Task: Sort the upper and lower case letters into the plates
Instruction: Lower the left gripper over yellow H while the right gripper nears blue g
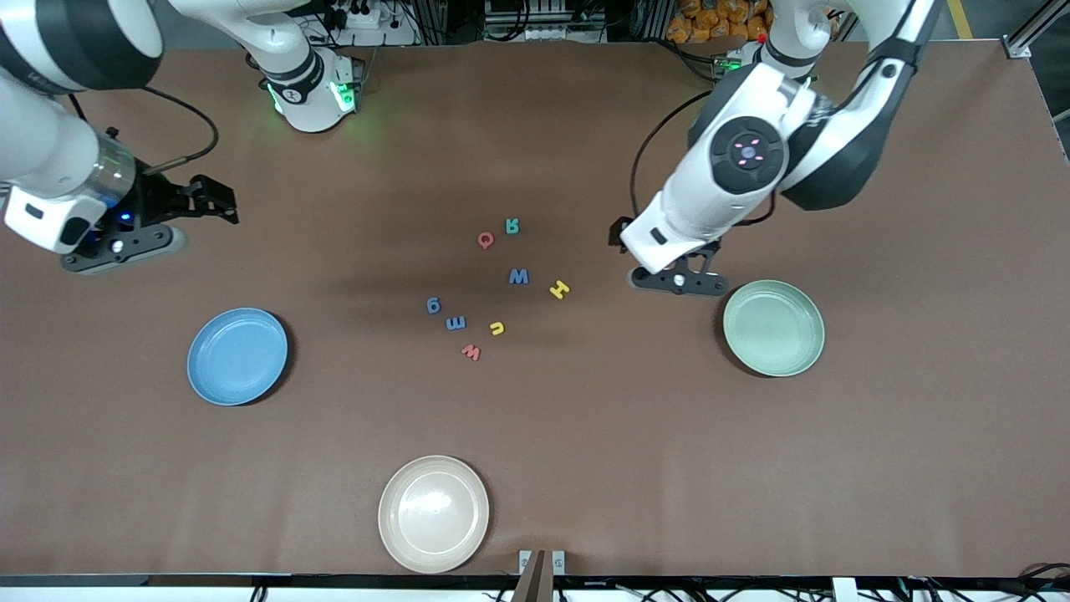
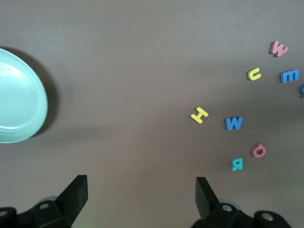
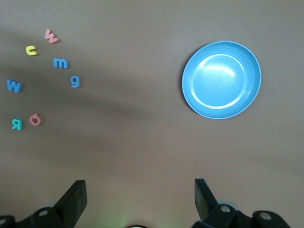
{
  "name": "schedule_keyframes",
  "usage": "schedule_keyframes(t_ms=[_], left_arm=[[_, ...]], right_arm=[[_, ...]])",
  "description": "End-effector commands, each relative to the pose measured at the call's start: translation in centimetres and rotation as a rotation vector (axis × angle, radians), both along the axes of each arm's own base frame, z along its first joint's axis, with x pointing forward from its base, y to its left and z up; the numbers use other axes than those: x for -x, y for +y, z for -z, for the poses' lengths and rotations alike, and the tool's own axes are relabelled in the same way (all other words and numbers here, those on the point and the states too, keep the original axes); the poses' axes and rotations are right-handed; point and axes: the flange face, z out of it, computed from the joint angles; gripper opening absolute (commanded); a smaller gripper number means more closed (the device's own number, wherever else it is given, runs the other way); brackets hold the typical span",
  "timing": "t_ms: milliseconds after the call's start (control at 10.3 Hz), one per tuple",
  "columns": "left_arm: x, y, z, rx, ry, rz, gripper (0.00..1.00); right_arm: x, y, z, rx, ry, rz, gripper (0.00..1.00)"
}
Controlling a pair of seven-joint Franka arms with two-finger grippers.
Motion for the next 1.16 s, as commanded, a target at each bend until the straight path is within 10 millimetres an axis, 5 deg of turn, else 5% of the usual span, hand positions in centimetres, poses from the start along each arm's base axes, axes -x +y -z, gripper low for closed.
schedule_keyframes(t_ms=[0, 290, 677, 1065], left_arm=[[-0.2, -1.3, 1.8, -0.008, 0.000, -0.096, 1.00], [0.4, -4.3, 4.9, -0.023, 0.024, -0.267, 1.00], [1.6, -7.7, 9.2, -0.068, 0.026, -0.443, 1.00], [2.4, -10.5, 14.9, -0.089, 0.040, -0.676, 1.00]], right_arm=[[-0.1, -0.2, -0.1, -0.013, -0.020, -0.046, 1.00], [-1.9, -0.7, 2.6, -0.010, -0.019, -0.037, 1.00], [-4.8, 3.5, 9.6, 0.000, 0.003, -0.101, 1.00], [-5.3, 5.3, 12.8, 0.008, 0.027, -0.118, 1.00]])
